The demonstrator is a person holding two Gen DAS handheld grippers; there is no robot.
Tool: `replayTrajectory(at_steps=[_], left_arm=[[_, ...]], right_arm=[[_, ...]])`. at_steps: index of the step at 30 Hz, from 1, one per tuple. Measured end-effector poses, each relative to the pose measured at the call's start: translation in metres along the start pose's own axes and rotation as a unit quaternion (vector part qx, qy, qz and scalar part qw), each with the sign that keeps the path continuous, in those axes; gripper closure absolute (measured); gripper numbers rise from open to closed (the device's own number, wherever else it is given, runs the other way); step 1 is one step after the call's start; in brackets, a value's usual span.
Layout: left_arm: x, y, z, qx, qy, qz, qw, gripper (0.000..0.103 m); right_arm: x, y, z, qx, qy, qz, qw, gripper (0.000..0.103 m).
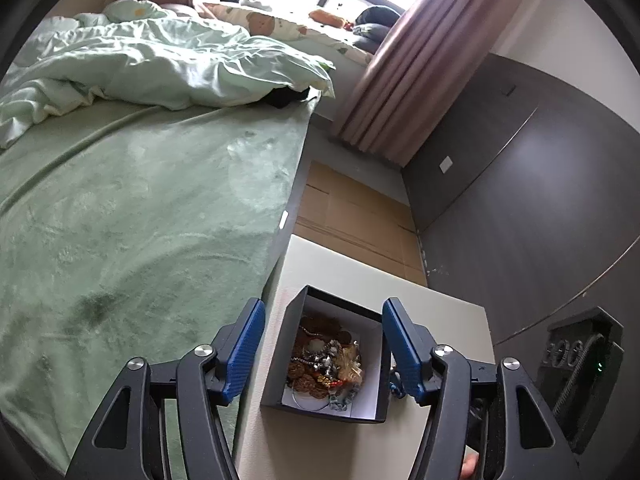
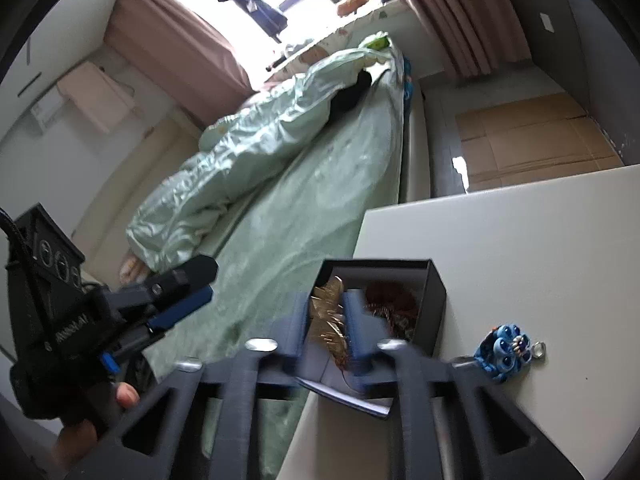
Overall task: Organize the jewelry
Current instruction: 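Drop the chain into the box with the left gripper while the right gripper brings the butterfly over, then open the right gripper to drop the gold butterfly brooch into the box, then move the left gripper to the blue flower charm and close on it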
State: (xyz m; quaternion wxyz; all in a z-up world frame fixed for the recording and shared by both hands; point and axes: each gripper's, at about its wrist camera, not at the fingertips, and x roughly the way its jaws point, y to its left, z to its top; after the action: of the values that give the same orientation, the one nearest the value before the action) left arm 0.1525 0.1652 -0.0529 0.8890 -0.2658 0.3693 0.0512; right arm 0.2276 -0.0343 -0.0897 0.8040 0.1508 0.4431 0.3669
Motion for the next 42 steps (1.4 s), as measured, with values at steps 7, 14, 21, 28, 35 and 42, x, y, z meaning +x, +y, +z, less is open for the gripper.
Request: replayTrajectory(at_steps=[7,14,21,28,35,42], left_arm=[[-0.001,-0.017,-0.009,0.025,-0.007,0.012,0.9996,0.017],[-0.007,-0.047,-0.024,0.068,-0.022,0.006,0.9974,0.008],[-0.024,-0.071,-0.041,0.097,-0.054,0.012,0.9938,0.002],[-0.027,-0.084,-0.058,0.111,-0.045,-0.004,0.9928,0.002],[-0.024,-0.101,-0.076,0.13,-0.021,-0.021,0.9911,0.002],[-0.016,-0.116,-0.086,0.145,-0.002,-0.036,0.9888,0.002]], right_arm=[[-0.037,-0.015,-0.004,0.002,-0.015,-0.045,0.999,0.034],[-0.068,-0.026,-0.01,-0.001,-0.018,-0.096,0.995,0.017],[-0.111,-0.034,-0.018,0.0,-0.061,-0.149,0.987,0.0],[-0.142,-0.045,-0.03,0.013,-0.078,-0.167,0.983,0.0],[-0.174,-0.062,-0.041,0.024,-0.085,-0.165,0.982,0.0],[-0.201,-0.09,-0.048,0.052,-0.094,-0.154,0.982,0.0]])
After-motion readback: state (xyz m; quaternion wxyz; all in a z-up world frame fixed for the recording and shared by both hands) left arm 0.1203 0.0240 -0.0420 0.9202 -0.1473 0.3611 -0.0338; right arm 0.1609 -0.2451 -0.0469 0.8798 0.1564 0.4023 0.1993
